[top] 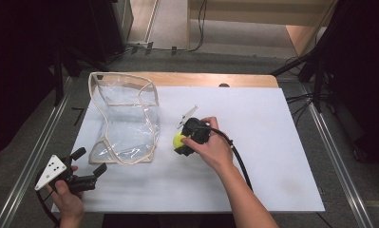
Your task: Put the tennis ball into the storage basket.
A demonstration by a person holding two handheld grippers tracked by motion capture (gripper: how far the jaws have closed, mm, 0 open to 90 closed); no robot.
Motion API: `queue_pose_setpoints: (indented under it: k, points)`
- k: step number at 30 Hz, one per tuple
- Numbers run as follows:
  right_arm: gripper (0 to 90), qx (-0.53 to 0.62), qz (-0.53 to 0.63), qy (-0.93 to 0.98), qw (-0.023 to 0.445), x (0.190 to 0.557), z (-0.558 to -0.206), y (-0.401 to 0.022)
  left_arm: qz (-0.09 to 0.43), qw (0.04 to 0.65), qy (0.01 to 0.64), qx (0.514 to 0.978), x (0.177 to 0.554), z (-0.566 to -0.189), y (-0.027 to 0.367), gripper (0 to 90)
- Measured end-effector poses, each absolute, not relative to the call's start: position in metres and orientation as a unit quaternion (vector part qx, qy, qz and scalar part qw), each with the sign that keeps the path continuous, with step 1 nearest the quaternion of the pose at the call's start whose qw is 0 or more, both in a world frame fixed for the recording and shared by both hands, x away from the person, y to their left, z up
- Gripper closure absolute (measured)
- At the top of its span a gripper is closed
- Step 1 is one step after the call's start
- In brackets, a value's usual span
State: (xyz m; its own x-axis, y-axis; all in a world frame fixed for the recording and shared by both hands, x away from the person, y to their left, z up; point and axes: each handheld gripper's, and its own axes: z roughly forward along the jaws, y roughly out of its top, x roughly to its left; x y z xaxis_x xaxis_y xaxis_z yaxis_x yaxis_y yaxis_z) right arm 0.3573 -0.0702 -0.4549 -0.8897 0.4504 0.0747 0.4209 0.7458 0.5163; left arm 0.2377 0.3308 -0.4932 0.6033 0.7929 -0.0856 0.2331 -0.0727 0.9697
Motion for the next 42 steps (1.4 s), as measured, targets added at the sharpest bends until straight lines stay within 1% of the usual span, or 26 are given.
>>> queue_pose_setpoints:
  k: [19, 24, 42]
  points:
    - [22.7, 0.201, 0.273, 0.94, 0.025, 0.36, -0.428, -0.06, 0.245, 0.571, 0.373, 0.689, 0.238, -0.493, 0.331, 0.0]
    - [22.8, 0.192, 0.274, 0.942, 0.015, 0.362, -0.42, -0.059, 0.245, 0.57, 0.373, 0.69, 0.238, -0.493, 0.331, 0.0]
    - [22.8, 0.184, 0.27, 0.945, 0.019, 0.362, -0.397, -0.052, 0.245, 0.569, 0.373, 0.691, 0.238, -0.493, 0.33, 0.0]
